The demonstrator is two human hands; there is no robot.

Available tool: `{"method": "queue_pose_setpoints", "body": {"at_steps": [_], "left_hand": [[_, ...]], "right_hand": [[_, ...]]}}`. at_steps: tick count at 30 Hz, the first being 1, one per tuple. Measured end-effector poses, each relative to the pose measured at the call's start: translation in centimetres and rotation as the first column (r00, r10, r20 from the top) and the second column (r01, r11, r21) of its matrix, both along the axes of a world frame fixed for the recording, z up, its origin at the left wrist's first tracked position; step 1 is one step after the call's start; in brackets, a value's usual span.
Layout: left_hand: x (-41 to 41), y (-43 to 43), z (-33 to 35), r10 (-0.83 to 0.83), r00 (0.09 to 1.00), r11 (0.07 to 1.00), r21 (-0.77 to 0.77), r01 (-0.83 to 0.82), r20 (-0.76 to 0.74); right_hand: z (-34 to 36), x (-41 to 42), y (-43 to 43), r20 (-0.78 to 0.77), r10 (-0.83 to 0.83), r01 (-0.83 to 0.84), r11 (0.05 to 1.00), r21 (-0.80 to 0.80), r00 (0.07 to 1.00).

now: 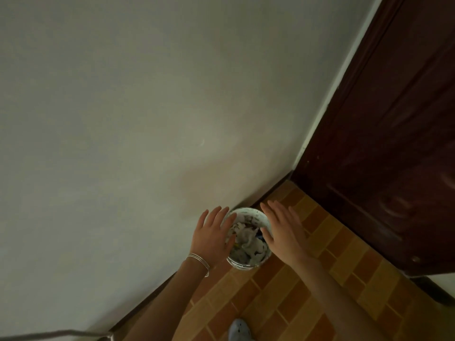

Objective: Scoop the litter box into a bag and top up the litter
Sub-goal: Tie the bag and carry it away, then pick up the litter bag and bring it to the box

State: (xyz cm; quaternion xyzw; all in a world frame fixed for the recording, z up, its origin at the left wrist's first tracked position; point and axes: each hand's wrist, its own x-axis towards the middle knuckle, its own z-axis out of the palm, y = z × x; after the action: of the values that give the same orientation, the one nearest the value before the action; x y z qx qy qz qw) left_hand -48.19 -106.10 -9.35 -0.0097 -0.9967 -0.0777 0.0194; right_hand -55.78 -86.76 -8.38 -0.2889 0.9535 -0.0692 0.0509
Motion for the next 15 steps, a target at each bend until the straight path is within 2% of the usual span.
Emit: {"method": "queue_pose_setpoints", "body": {"at_steps": [7,15], "left_hand": [[6.6,-2.1,0.1,0.131,0.984,0.991,-0.02,-0.13,0.122],[18.1,-5.1,0.7,0.317,0.939,0.948,-0.017,-0.318,0.13]], "right_hand": [[0.5,5.3,-3.3,0.022,0.105,-0.105,0.994,0.016,0.994],[1.0,13.3,-7.9,0.02,0.283,-0.283,0.959,-0.006,0.959]]}}
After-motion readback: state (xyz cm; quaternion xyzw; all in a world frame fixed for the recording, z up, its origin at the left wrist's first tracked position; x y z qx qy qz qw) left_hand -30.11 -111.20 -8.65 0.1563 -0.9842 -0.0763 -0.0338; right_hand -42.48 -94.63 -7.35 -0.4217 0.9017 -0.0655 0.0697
